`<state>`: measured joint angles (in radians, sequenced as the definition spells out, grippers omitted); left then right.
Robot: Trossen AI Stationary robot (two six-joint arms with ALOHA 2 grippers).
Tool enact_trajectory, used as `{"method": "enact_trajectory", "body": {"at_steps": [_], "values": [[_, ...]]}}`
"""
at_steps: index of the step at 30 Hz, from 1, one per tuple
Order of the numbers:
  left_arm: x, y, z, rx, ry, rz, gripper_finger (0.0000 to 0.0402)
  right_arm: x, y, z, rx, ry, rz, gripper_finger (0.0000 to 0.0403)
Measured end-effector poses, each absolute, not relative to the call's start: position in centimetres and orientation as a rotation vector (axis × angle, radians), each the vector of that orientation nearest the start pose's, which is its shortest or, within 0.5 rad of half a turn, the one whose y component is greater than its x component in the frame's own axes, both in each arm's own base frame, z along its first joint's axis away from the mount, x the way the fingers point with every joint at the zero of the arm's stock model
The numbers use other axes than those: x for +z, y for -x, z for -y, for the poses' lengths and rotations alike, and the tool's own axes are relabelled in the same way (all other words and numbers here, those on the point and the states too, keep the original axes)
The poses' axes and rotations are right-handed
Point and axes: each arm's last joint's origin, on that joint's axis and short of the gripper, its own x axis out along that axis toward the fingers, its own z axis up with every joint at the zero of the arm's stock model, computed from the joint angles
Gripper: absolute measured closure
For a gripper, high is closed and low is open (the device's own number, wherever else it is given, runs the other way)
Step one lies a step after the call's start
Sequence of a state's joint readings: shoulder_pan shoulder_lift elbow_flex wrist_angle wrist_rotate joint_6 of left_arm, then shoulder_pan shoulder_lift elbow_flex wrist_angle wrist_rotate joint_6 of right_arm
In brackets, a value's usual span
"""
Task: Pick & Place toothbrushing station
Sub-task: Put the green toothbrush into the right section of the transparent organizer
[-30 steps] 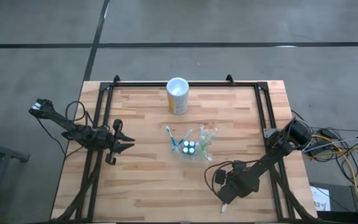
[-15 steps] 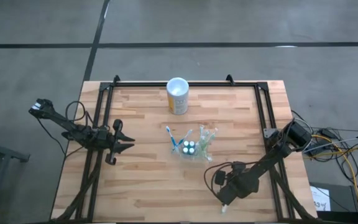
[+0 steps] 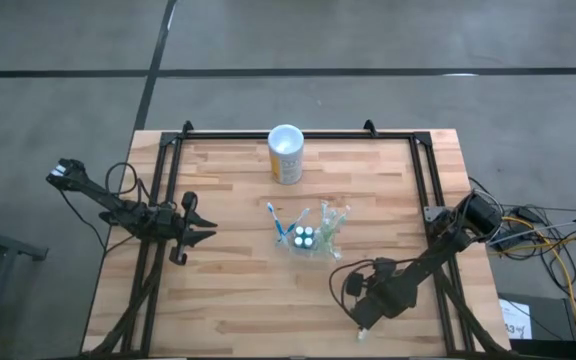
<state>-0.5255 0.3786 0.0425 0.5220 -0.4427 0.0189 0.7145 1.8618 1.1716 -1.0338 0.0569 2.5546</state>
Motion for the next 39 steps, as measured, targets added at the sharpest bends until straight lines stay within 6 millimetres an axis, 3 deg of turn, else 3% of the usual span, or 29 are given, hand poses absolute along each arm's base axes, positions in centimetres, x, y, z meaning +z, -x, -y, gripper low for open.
{"method": "enact_trajectory", "body": {"at_steps": [10, 13, 17, 24, 31, 39], "values": [[19.4, -10.8, 4.9, -0.081, 0.067, 0.165, 0.0319, 22.1, -21.6, -18.8, -1.425, -0.96, -0.653, 0.0394], [19.4, -10.8, 4.9, -0.081, 0.067, 0.165, 0.0319, 24.5, -21.3, -18.6, -1.289, -0.841, -0.445, 0.0394], [19.4, -10.8, 4.9, -0.081, 0.067, 0.164, 0.0319, 26.2, -21.3, -18.3, -1.024, -0.719, -0.139, 0.0394], [19.4, -10.8, 4.9, -0.081, 0.066, 0.162, 0.0319, 26.4, -21.7, -18.0, -0.84, -0.291, -0.023, 0.0394], [19.3, -10.9, 4.9, -0.081, 0.064, 0.158, 0.0319, 26.3, -21.9, -17.7, -0.79, -0.05, 0.012, 0.0394], [19.3, -10.9, 4.9, -0.081, 0.064, 0.158, 0.0319, 26.3, -22.6, -16.8, -0.826, -0.025, 0.011, 0.0394]]}}
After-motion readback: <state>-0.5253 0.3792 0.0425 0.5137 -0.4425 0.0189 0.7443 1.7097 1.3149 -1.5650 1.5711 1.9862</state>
